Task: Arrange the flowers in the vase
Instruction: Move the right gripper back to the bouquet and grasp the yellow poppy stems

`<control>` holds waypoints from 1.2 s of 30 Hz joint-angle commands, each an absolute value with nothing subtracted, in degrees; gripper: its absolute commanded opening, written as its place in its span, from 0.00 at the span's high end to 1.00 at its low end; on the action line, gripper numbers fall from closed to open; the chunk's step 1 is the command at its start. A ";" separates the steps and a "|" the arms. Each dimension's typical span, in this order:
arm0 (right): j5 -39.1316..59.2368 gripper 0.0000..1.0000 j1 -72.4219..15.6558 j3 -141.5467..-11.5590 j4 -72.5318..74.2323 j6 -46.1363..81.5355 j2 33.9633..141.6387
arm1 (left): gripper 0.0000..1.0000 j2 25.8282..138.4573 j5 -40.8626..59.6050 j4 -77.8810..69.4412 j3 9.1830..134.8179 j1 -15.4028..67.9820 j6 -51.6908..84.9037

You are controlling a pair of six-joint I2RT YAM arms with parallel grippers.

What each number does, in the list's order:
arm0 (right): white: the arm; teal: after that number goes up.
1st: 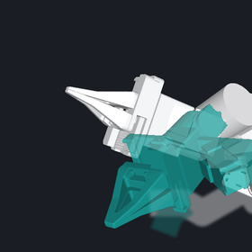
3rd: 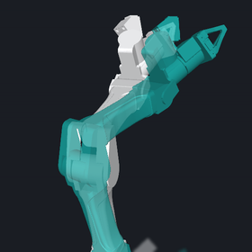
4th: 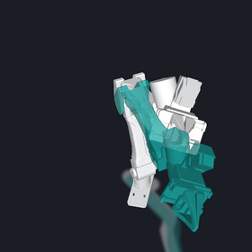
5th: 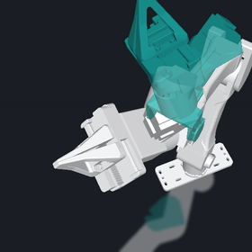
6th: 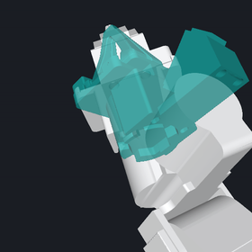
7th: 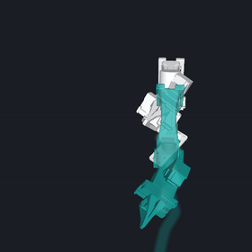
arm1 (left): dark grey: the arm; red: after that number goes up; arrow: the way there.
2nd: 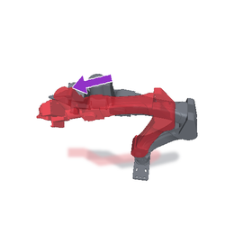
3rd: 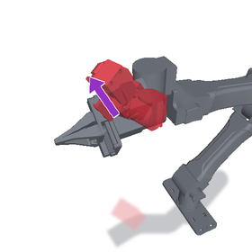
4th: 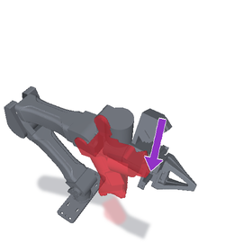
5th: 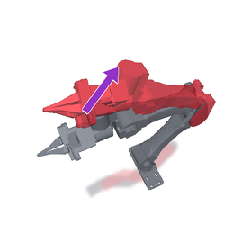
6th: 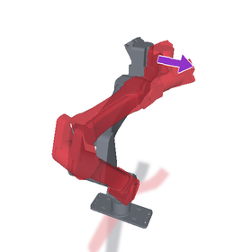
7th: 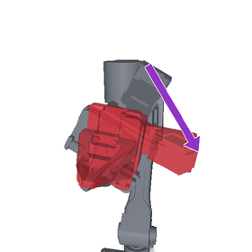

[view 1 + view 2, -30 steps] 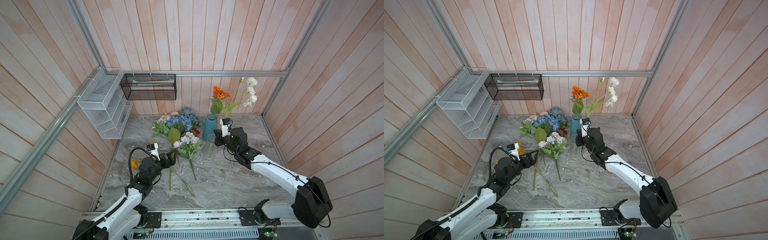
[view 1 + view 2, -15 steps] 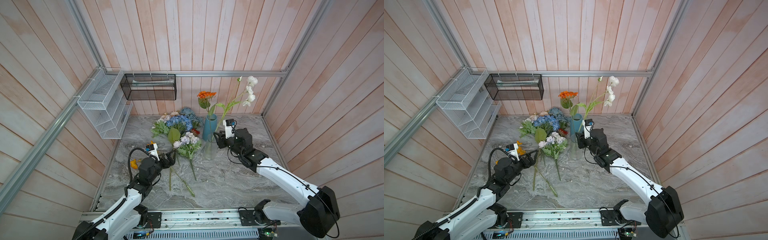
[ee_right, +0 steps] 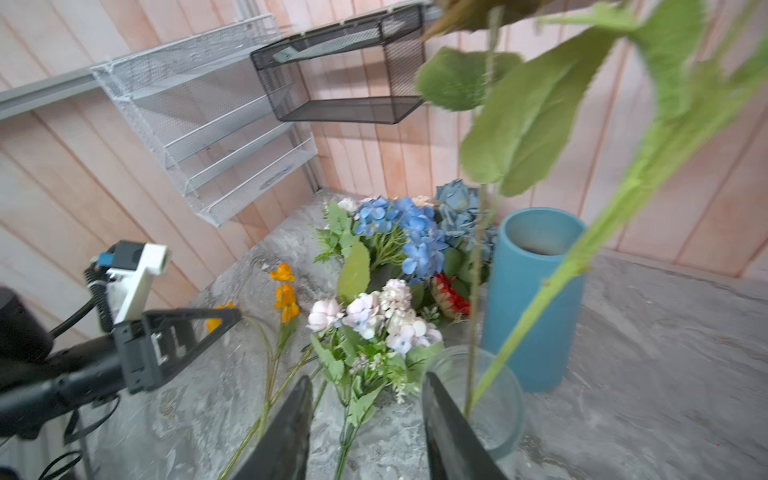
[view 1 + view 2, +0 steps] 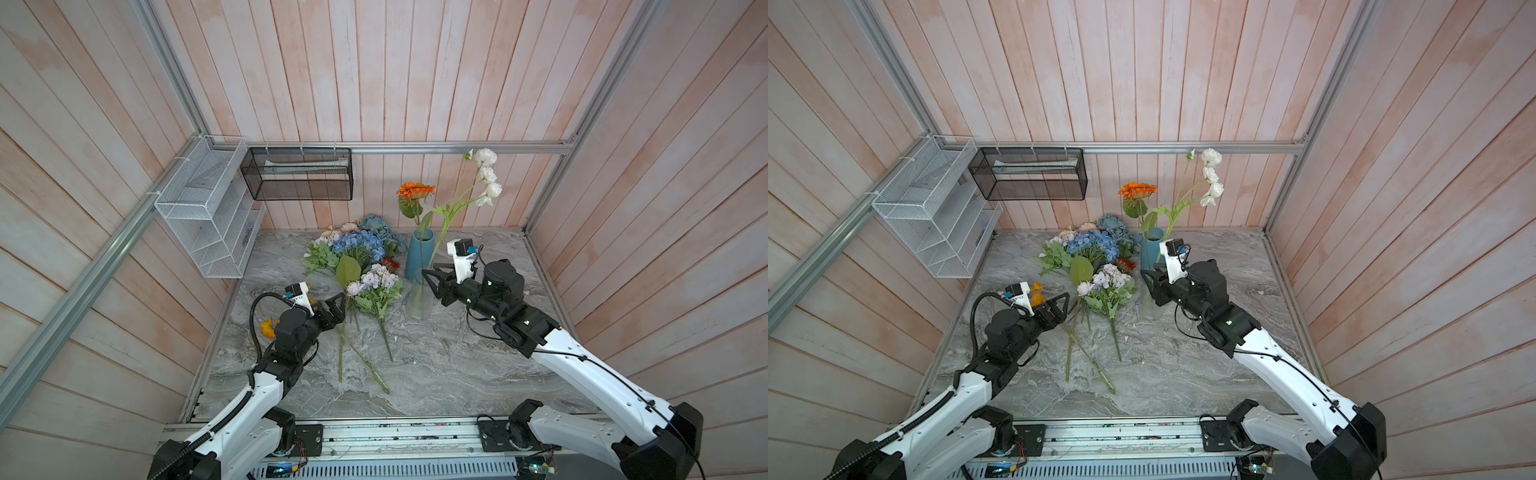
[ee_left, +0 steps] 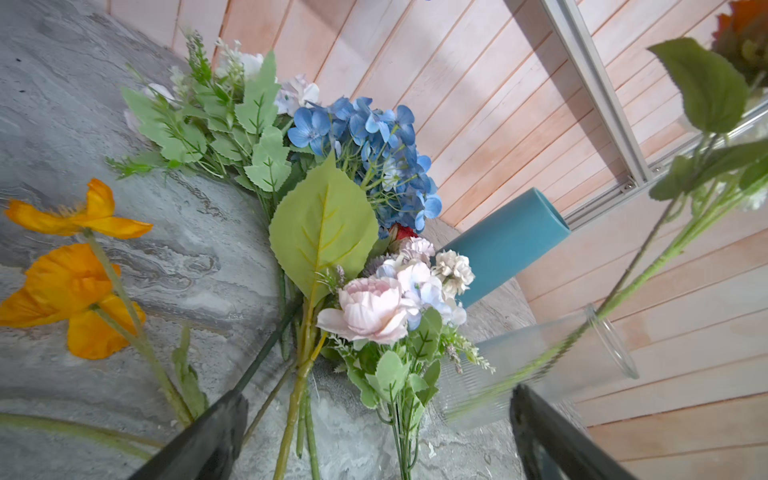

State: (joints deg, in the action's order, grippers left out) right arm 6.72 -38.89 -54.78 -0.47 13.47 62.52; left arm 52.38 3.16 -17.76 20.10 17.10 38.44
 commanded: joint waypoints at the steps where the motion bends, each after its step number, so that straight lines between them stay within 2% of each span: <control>1: 8.22 0.57 -42.58 -56.00 -1.53 13.07 65.93 | 0.00 51.20 4.87 -15.62 20.98 13.86 38.83; 7: 8.47 0.57 -51.20 -55.57 4.01 14.54 76.52 | 0.00 47.96 8.14 -13.01 18.54 7.59 41.19; 10: 11.79 0.57 -54.33 -57.51 4.82 15.11 84.10 | 0.00 46.80 9.32 -12.00 17.29 5.43 42.05; 14: 17.01 0.57 -56.35 -62.29 2.36 14.92 93.70 | 0.00 46.40 10.44 -11.54 16.27 3.88 42.80; 22: 16.72 0.57 -59.09 -69.66 -6.34 11.77 105.90 | 0.00 46.73 10.55 -11.67 15.91 3.24 42.06; 27: 14.10 0.57 -60.09 -73.79 -12.17 10.02 111.17 | 0.00 47.33 10.63 -12.39 15.22 3.25 42.27; 36: 13.09 0.62 -60.47 -75.21 -12.27 10.20 115.23 | 0.00 47.37 10.81 -12.54 14.68 3.16 42.32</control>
State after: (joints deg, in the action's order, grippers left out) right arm 14.22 -60.10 -73.52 -10.59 10.79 113.67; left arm 47.51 10.26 -11.92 15.77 3.42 42.28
